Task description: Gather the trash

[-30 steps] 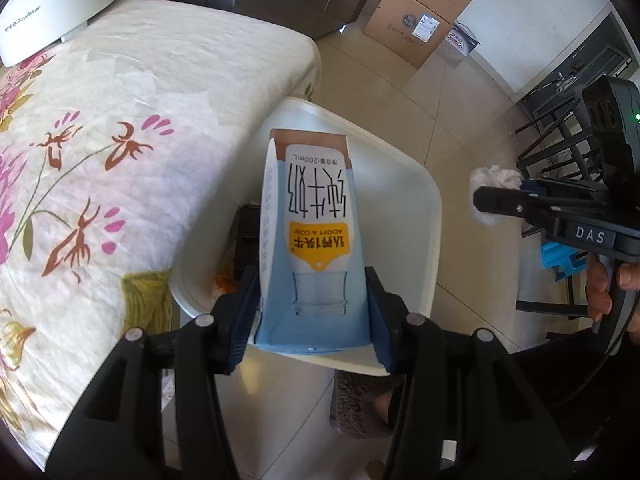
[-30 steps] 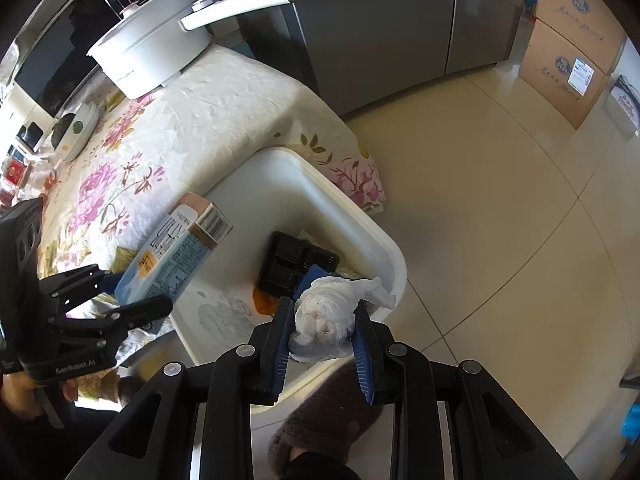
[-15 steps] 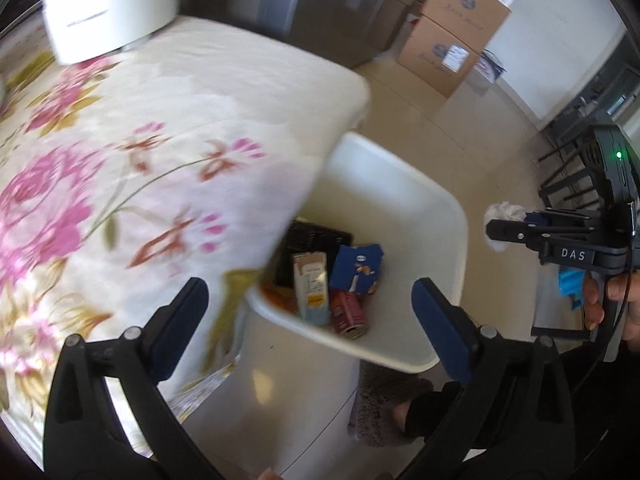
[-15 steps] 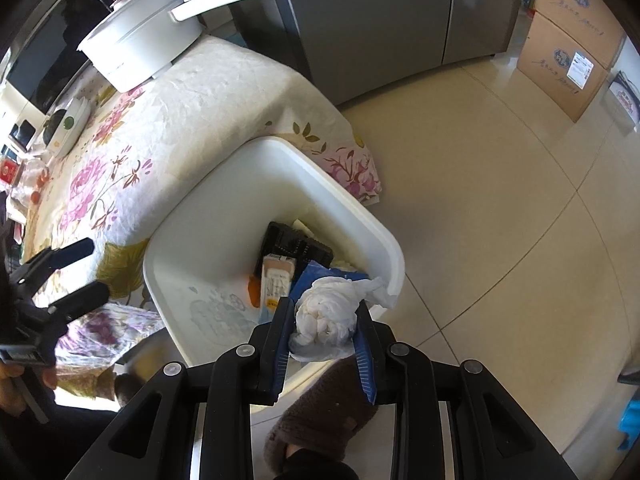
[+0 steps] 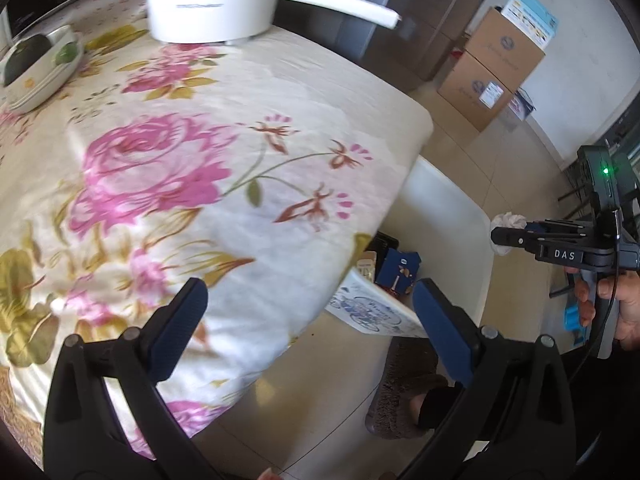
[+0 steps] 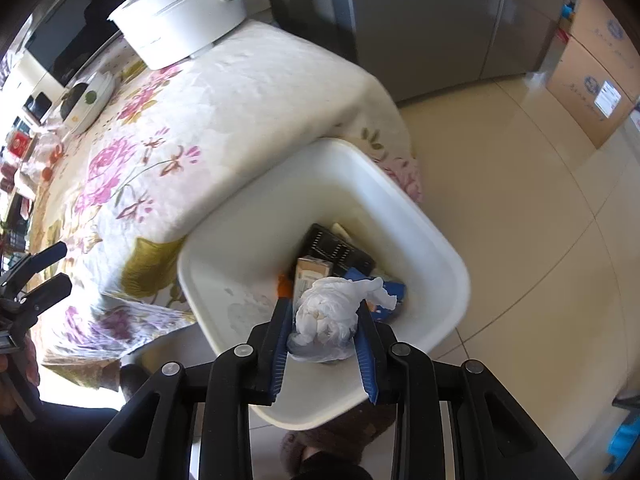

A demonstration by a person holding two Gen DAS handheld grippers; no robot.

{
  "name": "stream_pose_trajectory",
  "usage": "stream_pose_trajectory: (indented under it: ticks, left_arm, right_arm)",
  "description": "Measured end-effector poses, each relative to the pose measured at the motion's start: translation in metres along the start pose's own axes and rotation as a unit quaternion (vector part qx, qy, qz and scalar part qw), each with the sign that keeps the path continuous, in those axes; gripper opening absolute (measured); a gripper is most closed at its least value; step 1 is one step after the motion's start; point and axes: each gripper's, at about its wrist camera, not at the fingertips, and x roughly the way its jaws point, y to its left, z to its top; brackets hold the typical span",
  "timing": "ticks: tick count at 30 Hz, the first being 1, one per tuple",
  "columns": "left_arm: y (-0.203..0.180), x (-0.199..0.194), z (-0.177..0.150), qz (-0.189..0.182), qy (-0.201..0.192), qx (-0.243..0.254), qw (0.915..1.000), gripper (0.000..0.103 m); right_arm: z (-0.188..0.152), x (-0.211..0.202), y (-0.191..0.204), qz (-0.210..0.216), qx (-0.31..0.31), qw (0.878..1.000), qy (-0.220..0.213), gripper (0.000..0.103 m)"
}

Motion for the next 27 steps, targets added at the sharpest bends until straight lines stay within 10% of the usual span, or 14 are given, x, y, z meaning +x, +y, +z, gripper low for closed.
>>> stream_pose_trajectory:
  ticks: [3,6,18,27]
  left_arm:
    - [0.009,-0.005,-0.003,0.004,-0.004,-0.008,1.0,0.102]
    - [0.017,-0.011,-0.008,0.009,-0.008,-0.013,0.9998,0.102]
    - [0.026,-0.053,-0.017,0.057,-0.074,-0.042,0.9948,0.102]
    - [0.026,-0.09,-0.034,0.162,-0.13,-0.083,0.9746,0.102]
  right_arm:
    - [0.002,0.001,0.01,0.0,-0.004,1.0,0.001,0.045]
    - [0.004,0.001,0.014,0.004,0.003,1.0,-0.002,0.089]
    - [0.005,-0.036,0.046,-0.022,-0.04,0.997,-0.066,0.095]
    - [-0.007,-0.09,0.094,0.008,-0.085,0.982,-0.169,0.101]
